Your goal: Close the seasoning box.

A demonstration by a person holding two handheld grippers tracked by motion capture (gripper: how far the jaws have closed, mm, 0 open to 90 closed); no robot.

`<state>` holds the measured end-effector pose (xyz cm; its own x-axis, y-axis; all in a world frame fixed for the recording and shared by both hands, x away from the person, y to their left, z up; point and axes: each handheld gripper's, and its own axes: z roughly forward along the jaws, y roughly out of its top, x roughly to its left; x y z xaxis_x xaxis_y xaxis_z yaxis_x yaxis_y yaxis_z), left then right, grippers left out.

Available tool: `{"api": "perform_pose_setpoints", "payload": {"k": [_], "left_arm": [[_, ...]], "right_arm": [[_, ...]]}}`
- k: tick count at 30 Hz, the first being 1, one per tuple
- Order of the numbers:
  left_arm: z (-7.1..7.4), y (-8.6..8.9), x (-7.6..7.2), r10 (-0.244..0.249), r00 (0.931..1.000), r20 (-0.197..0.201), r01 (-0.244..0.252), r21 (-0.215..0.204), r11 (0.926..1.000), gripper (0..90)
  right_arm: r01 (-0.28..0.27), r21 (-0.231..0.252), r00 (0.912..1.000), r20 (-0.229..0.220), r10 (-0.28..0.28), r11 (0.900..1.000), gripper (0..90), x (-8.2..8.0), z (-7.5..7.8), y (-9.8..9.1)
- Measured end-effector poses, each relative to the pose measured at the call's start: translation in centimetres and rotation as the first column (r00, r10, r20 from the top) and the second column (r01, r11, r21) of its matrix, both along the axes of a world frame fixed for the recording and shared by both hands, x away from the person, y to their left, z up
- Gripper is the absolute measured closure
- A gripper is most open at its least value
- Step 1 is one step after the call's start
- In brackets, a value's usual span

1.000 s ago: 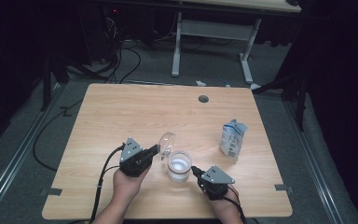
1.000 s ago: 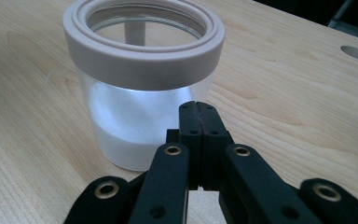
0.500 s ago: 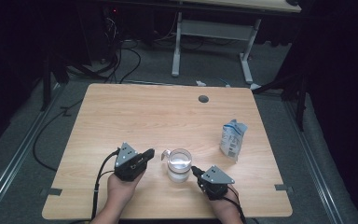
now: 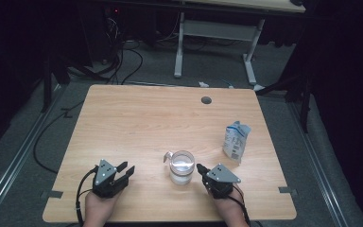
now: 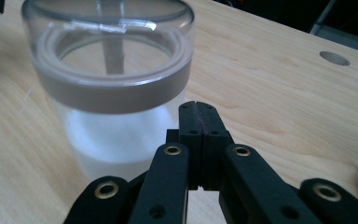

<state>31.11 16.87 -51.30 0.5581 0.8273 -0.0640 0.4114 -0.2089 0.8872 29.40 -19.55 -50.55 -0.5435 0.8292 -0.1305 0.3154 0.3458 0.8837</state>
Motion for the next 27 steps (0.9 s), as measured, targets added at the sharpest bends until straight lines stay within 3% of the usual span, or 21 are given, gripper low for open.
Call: {"api": "perform_pose_setpoints", "payload": {"k": [8, 14, 18, 27], "left_arm": [[-0.8, 1.4, 0.2, 0.023, 0.9997, -0.010, -0.023, -0.020, 0.9995, 58.4], [-0.8, 1.8, 0.0, 0.038, 0.9993, -0.004, -0.038, -0.006, 0.9992, 58.3], [-0.7, 2.2, -0.2, 0.063, 0.9980, -0.001, -0.063, -0.027, 0.9976, 58.3], [-0.6, 2.7, -0.1, 0.070, 0.9975, -0.002, -0.070, -0.050, 0.9963, 58.2]], "right_arm": [[0.017, -0.011, 0.9996, 0.022, -0.016, 0.9998, 89.8, 0.8, 0.7, 0.2], [-0.003, -0.036, 0.9993, 0.037, 0.005, 0.9993, 89.8, 0.6, 0.7, 0.7], [-0.014, -0.015, 0.9996, 0.026, 0.014, 0.9998, 89.8, 0.3, 0.7, 0.6], [-0.038, -0.023, 0.9989, 0.027, 0.039, 0.9990, 89.8, -0.7, 0.6, 1.0]]}}
